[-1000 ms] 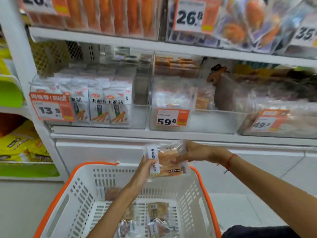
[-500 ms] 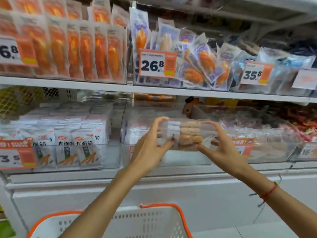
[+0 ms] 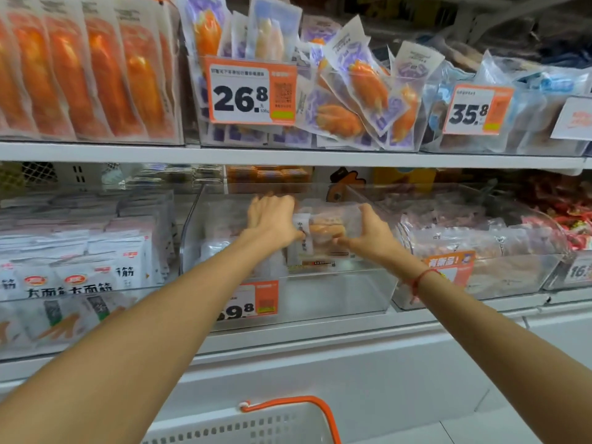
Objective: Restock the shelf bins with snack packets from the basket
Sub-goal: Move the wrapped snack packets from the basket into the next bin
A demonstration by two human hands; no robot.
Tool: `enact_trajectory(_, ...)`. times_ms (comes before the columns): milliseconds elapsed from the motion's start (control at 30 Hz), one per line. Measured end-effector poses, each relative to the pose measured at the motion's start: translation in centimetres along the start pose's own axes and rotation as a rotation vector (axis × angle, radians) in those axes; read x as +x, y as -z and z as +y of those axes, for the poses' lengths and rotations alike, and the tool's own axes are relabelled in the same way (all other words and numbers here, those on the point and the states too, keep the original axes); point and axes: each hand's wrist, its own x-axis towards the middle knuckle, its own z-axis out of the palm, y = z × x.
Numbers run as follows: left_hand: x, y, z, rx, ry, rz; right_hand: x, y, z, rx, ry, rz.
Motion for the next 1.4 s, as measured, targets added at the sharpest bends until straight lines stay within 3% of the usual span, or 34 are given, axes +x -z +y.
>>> enact_trajectory(167, 1.2, -2.0, 0.0, 0.215, -0.005, -0.204, 2.3, -2.5, 0.4, 0.021, -0.224, -0.169)
enact_trajectory(300, 1.6, -2.7, 0.1, 0.320, -0.017, -0.250, 3.4, -3.1, 0.8, -0.034, -0.351, -0.261)
enact_trajectory(400, 1.9, -2.7, 0.3, 0.366, -0.027, -0.276, 4.0, -3.0, 1.0, -0.117, -0.323, -0.252)
enact_trajectory(567, 1.8, -2.6, 0.0, 0.351, -0.086, -0.255, 4.4, -4.0, 0.2, -0.292, -0.123, -0.299)
enact_trajectory(833, 1.4, -2.5, -0.5, 0.285, -0.072, -0.261, 5.7, -4.3, -0.1, -0.283, -0.137, -0.452)
enact_trajectory(1233, 1.1, -1.8, -0.2, 0.149, 0.024, -0.329, 3.4, -3.0, -0.2, -0.424, -0.026, -0.339)
enact_trajectory(1400, 0.0, 0.3, 0.0, 0.028, 0.033, -0.252, 1.1, -1.5, -1.0, -0.370, 0.083, -0.139)
